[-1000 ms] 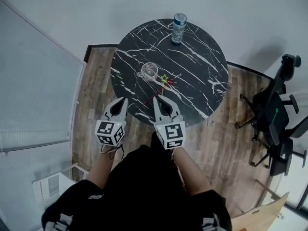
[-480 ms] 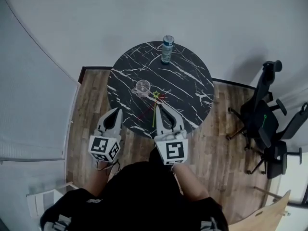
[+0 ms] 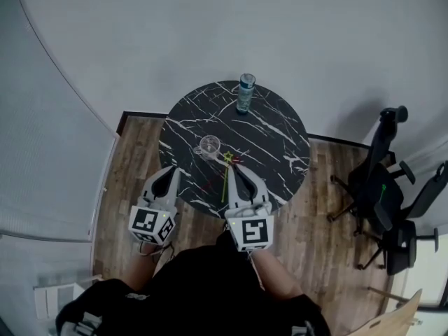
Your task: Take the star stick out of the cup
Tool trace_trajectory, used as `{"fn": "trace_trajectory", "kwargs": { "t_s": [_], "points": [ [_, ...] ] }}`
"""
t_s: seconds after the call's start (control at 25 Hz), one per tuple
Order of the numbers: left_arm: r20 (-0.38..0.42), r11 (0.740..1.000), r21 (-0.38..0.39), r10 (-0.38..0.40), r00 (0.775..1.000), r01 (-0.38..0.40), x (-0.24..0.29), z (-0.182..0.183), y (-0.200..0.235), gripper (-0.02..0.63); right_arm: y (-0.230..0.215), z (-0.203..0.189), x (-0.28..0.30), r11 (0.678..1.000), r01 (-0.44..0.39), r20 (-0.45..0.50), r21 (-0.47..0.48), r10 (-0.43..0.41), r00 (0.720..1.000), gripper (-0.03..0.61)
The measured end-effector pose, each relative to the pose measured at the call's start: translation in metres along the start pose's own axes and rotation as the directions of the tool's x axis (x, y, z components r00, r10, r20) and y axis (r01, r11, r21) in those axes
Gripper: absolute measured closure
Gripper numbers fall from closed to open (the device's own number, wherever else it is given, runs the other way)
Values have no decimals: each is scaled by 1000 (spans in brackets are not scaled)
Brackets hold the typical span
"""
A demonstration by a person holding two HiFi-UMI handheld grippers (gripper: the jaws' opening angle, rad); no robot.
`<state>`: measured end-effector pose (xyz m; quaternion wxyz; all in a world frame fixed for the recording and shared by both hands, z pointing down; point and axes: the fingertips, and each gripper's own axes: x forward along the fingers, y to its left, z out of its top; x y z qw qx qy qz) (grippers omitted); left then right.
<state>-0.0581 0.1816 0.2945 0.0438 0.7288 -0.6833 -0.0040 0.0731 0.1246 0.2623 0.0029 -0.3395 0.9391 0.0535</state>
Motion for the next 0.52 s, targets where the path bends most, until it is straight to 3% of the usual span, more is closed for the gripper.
{"fn": "trace_trajectory", "kwargs": {
  "t_s": [0.52],
  "points": [
    [24, 1000, -6, -24, 999, 24, 21, 8, -3, 615, -16, 6, 9, 1000, 21, 24, -22, -20, 1000, 583]
  ]
}}
